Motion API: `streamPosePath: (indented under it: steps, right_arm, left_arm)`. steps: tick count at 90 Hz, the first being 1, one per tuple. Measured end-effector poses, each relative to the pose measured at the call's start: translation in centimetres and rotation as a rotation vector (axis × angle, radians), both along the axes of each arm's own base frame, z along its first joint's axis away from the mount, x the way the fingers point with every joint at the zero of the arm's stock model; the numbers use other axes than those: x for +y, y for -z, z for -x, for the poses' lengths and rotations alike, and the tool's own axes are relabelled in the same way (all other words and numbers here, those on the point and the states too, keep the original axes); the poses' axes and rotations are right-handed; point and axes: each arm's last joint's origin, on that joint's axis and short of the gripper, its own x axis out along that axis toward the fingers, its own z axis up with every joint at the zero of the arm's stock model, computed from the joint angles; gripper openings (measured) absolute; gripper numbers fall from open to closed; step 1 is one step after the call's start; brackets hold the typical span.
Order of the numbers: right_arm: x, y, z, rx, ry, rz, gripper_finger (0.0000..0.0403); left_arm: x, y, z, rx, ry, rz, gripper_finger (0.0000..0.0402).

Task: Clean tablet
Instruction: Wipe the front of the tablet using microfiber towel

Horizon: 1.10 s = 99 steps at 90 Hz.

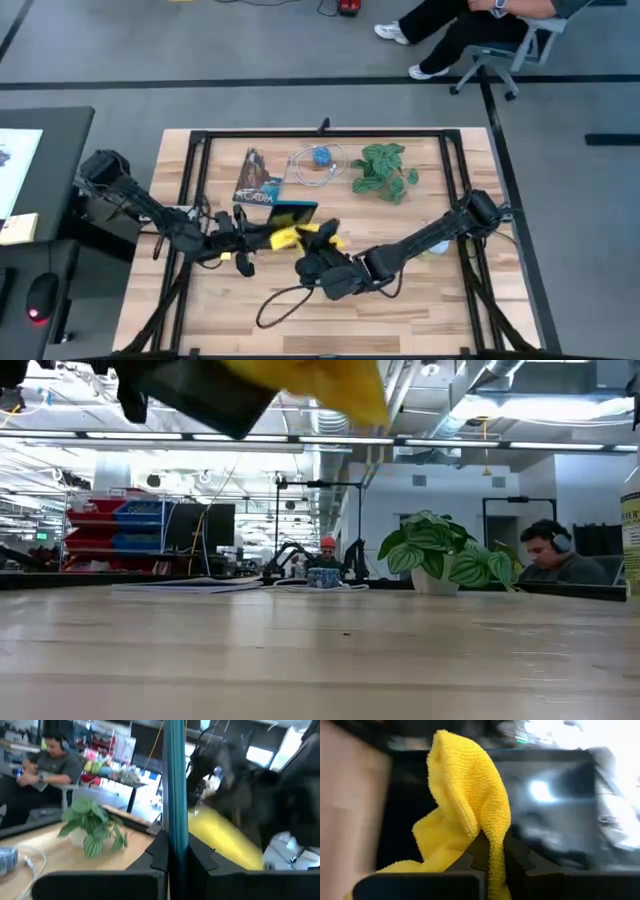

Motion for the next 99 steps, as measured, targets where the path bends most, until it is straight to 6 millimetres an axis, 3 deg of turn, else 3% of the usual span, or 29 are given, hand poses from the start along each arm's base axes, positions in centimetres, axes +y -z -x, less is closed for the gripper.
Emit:
streamPosePath:
  steps: [26, 49, 72, 88, 99]
  right_arm:
    - [-0.2, -0.9, -0.2, -0.024, 0.013, 0.028, 0.0010]
    - [-0.3, 1.7, -0.5, 0.044, -0.223, -0.190, 0.0010]
    - [-0.6, 1.4, -0.7, 0.034, -0.195, -0.150, 0.0010]
    - [-0.9, -0.6, -0.5, -0.064, 0.022, -0.026, 0.0010]
    - [-1.0, -1.2, -0.5, -0.069, 0.049, 0.007, 0.0010]
  left_arm:
    - [-0.4, 0.5, -0.2, 0.007, 0.007, 0.006, 0.0010]
    - [0.1, -1.5, 0.4, -0.098, -0.018, -0.051, 0.0010]
    - [0.1, -1.1, 0.4, -0.059, -0.011, -0.053, 0.0010]
    - [-0.1, 0.3, 0.2, 0.028, -0.001, -0.004, 0.0010]
    - [-0.2, 0.7, 0.0, 0.040, 0.000, 0.005, 0.0010]
